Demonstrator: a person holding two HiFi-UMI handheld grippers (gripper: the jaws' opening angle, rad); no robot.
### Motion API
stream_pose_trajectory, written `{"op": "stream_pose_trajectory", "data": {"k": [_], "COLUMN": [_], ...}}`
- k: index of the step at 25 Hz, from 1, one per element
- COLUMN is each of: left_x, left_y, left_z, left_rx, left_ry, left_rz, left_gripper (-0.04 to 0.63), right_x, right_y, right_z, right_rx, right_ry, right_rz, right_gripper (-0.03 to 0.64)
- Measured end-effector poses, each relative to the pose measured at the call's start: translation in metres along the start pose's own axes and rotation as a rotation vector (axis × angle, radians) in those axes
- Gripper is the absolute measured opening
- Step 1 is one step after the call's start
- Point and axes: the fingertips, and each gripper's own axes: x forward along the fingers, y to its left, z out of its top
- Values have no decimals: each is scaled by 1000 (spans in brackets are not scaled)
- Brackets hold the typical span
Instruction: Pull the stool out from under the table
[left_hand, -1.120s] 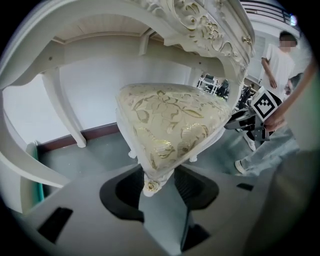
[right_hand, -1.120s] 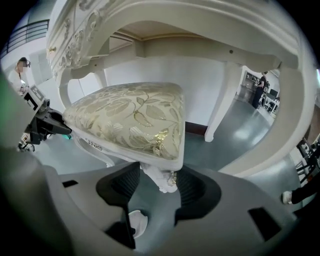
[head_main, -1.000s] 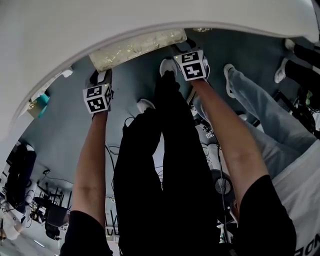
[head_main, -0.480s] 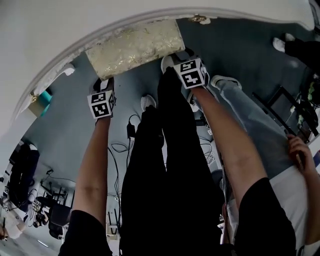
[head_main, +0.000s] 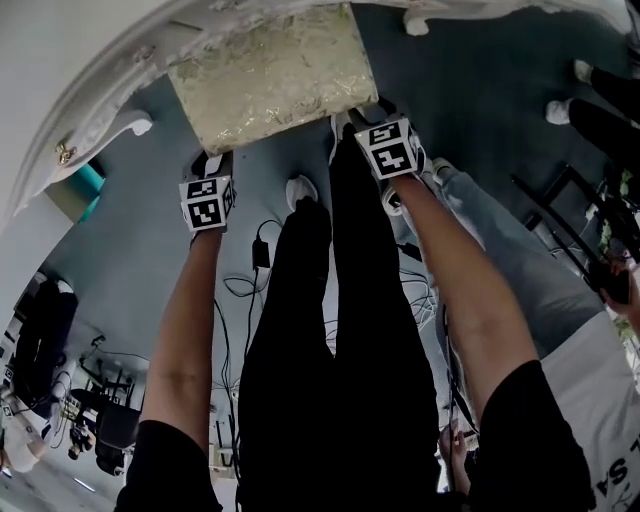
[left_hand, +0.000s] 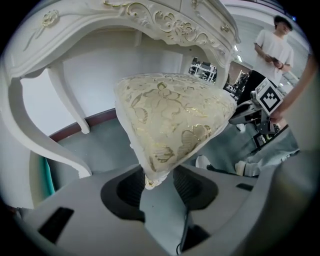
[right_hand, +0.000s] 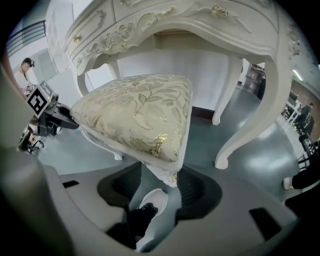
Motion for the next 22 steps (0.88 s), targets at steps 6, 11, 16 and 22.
{"op": "stream_pose_trajectory", "data": {"k": [6, 11, 16, 22], "left_x": [-11, -18, -22, -30], "left_y": [-10, -13, -15, -20], "left_z": [-30, -52, -65, -91], "left_rx": [-8, -24, -36, -43], "left_ry": [17, 28, 54, 104], "left_rz": [-3, 1, 2, -2], "left_gripper": [189, 189, 188, 186], "right_x": [-9, -10, -11, -17], "right_y": [12, 25, 32, 48], "right_z": [-19, -34, -41, -58], "right_rx": [33, 23, -5, -23], "right_ry": [-8, -9, -2, 37], "right_rz": [-23, -22, -13, -1], "right_gripper": [217, 199, 198, 184]}}
